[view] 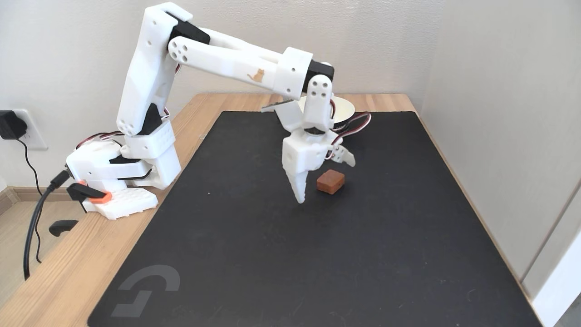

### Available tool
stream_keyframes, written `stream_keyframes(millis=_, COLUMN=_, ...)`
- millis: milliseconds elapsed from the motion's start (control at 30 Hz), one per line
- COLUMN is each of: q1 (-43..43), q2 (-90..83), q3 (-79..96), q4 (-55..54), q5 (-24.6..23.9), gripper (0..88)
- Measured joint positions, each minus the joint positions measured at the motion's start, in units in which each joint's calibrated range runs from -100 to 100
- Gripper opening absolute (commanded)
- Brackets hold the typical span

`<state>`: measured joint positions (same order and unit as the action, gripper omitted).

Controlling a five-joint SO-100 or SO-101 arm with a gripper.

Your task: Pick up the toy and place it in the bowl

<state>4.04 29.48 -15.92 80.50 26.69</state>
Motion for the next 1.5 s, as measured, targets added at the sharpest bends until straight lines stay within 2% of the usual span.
stream_keyframes(millis=733, q1=-2.16, q2=5.08, q3=-1.61, q4=-0.17, q5=0.10, gripper=52.0)
stream_keyframes(millis=833, q1=-2.16, q2=5.33, q3=-2.83, q4=0.34, q5=0.10, gripper=44.0)
stream_keyframes(millis=867, q1=-2.16, q2=5.33, q3=-3.02, q4=0.51, q5=0.10, gripper=40.0)
stream_keyframes(millis=900, q1=-2.16, q2=5.33, q3=-3.02, q4=0.51, q5=0.10, gripper=32.0)
stream_keyframes(millis=1033, q1=-2.16, q2=5.33, q3=-3.31, q4=0.59, q5=0.10, gripper=20.0)
stream_keyframes(millis=1333, q1=-3.08, q2=5.33, q3=-5.01, q4=-0.34, q5=0.00, gripper=18.9)
stream_keyframes(millis=1433, q1=-3.16, q2=5.25, q3=-5.01, q4=-0.34, q5=0.00, gripper=11.8)
stream_keyframes(millis=1500, q1=-3.33, q2=5.08, q3=-5.10, q4=-0.34, q5=0.00, gripper=11.7)
